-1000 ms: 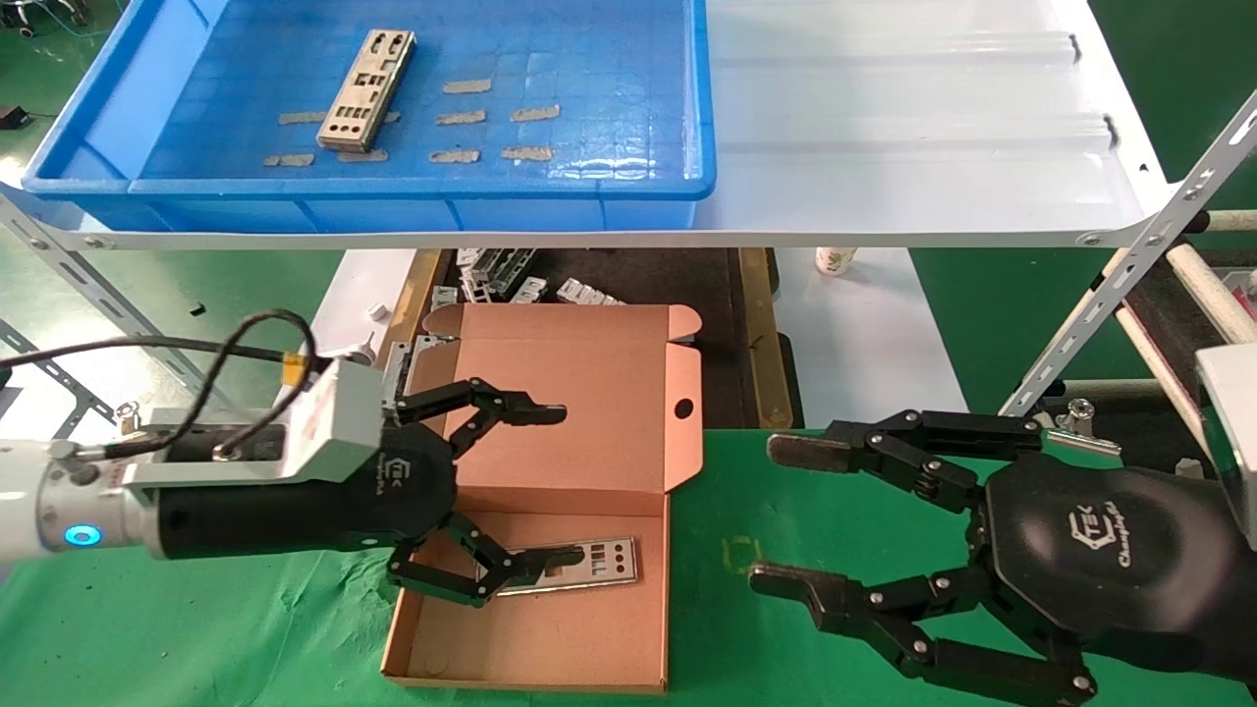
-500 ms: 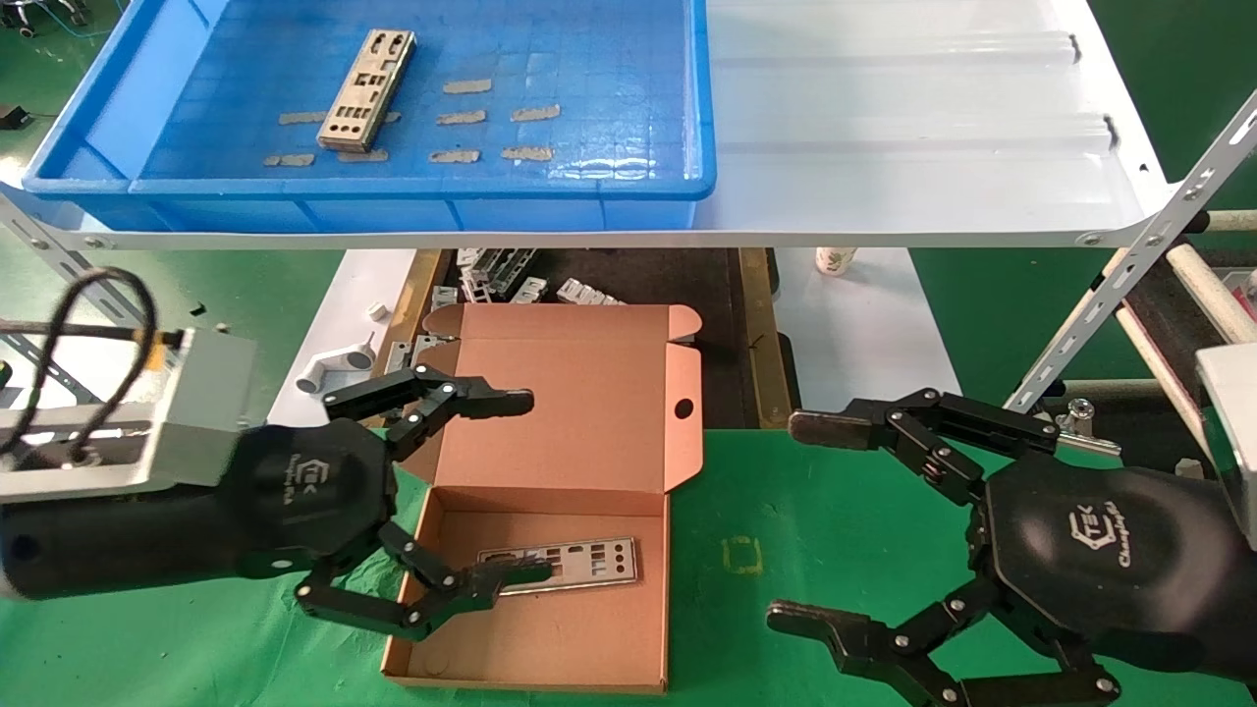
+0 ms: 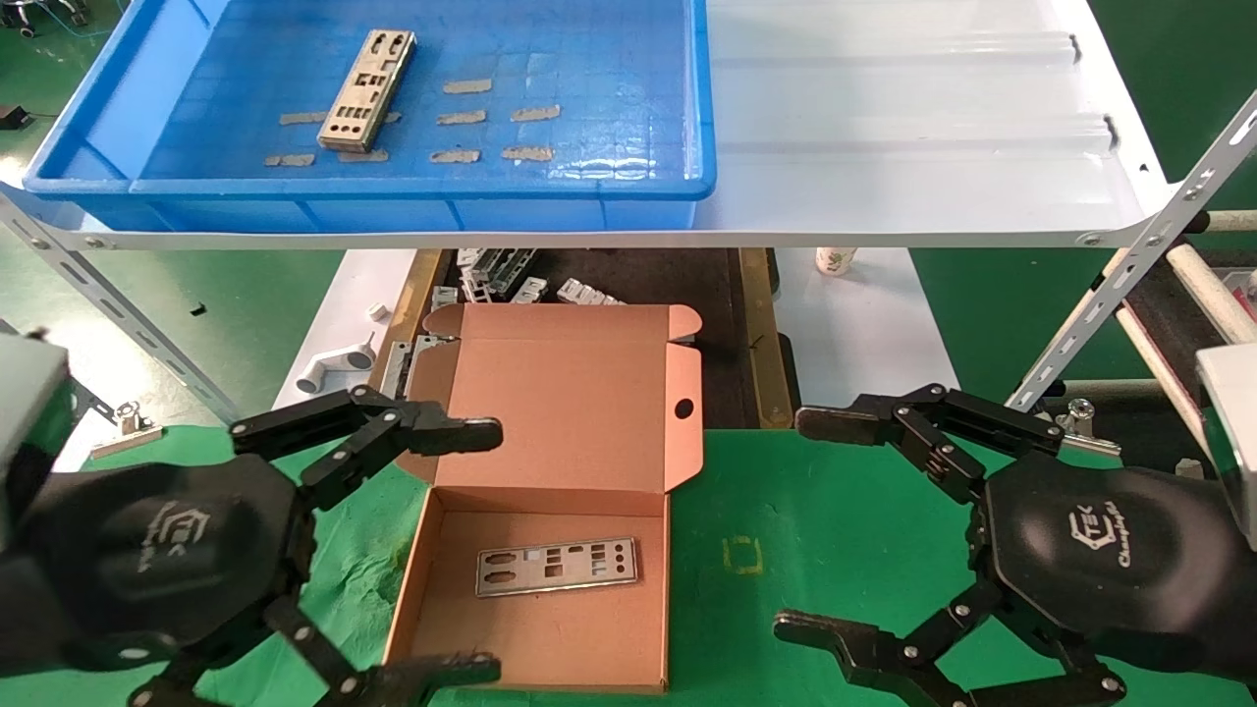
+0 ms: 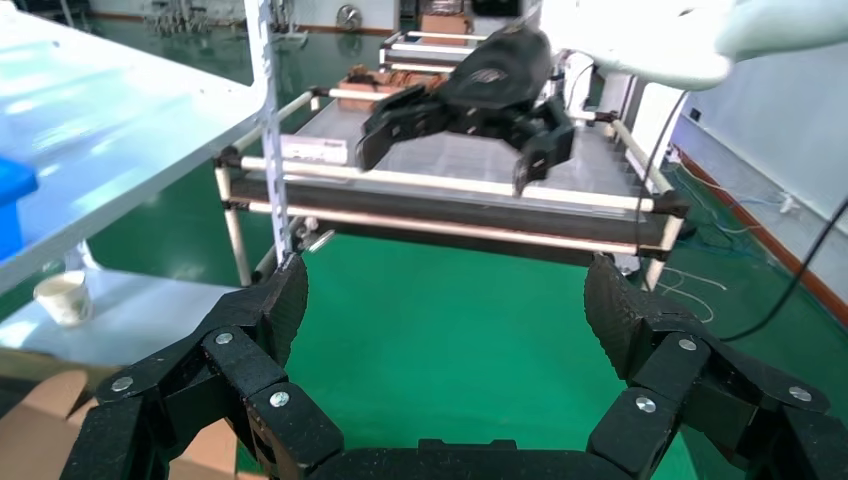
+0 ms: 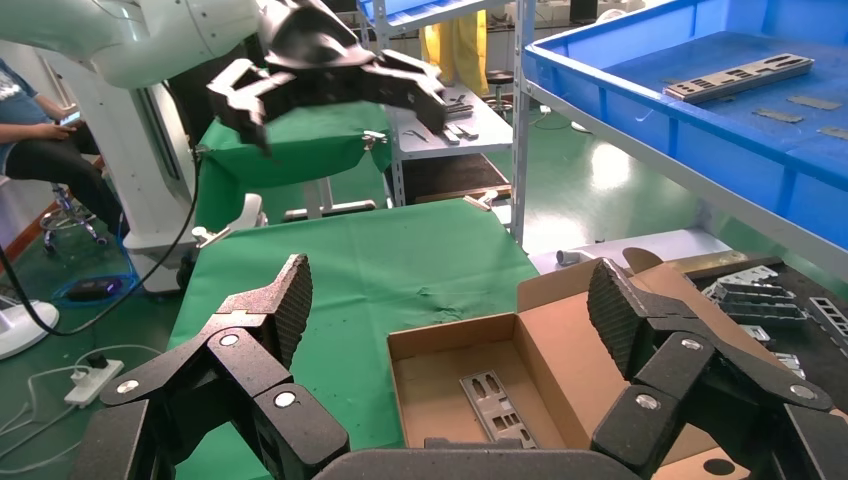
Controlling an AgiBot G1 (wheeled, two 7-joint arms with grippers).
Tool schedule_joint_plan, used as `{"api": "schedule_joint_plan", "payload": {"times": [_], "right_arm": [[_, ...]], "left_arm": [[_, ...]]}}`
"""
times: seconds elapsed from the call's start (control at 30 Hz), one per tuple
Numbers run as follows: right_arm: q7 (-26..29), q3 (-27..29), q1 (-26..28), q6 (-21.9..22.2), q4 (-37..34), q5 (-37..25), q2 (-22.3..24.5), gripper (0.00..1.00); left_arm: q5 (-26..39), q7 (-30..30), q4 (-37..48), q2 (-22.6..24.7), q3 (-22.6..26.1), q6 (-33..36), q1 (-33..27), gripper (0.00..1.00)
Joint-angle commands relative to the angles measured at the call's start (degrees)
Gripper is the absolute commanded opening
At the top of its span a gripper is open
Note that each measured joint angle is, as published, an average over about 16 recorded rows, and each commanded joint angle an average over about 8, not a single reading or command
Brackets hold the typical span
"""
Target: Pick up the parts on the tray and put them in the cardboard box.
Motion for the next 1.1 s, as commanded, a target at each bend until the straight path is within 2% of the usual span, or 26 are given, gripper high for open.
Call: {"api": "schedule_joint_plan", "payload": {"times": [0.03,1.1], "right_arm": [[0.0,0.0,0.0,0.0,0.0,0.0,0.0,1.00],[0.0,0.0,0.0,0.0,0.0,0.0,0.0,1.00]], "left_arm": [[-0.8,-1.0,-1.4,-0.7,-0.8,0.0,0.7,1.00],[0.0,-0.4,-0.2,-0.1,-0.1,0.0,0.1,1.00]]}}
